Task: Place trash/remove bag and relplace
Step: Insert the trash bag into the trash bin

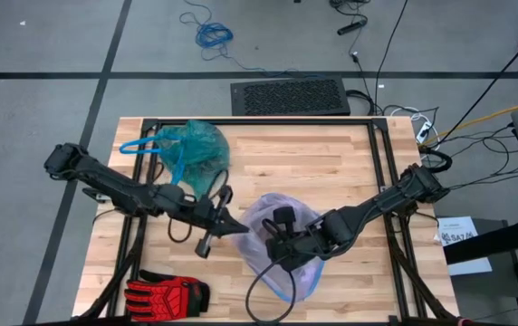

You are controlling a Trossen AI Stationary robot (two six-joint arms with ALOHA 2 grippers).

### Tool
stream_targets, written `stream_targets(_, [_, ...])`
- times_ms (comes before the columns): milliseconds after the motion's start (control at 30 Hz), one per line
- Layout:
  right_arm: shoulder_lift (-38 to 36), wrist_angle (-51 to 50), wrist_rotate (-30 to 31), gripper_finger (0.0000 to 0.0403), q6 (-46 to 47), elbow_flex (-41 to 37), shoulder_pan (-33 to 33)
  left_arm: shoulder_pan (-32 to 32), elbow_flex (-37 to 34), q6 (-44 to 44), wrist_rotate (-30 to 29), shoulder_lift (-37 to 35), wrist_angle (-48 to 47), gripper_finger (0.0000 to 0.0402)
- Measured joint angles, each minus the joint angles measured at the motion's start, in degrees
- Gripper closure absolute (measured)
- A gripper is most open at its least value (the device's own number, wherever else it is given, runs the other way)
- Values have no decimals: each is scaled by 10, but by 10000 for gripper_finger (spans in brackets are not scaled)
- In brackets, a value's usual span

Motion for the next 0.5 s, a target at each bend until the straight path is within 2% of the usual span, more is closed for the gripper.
stream_targets(200, [0,25,0,403,-24,0,0,36,29,-29,2,11,-16,402])
stream_targets(367, [0,38,-1,403,-34,0,0,69,62,-50,44,65,-17,402])
stream_targets(500, [0,25,-2,403,-27,-1,2,86,101,-51,59,114,-57,402])
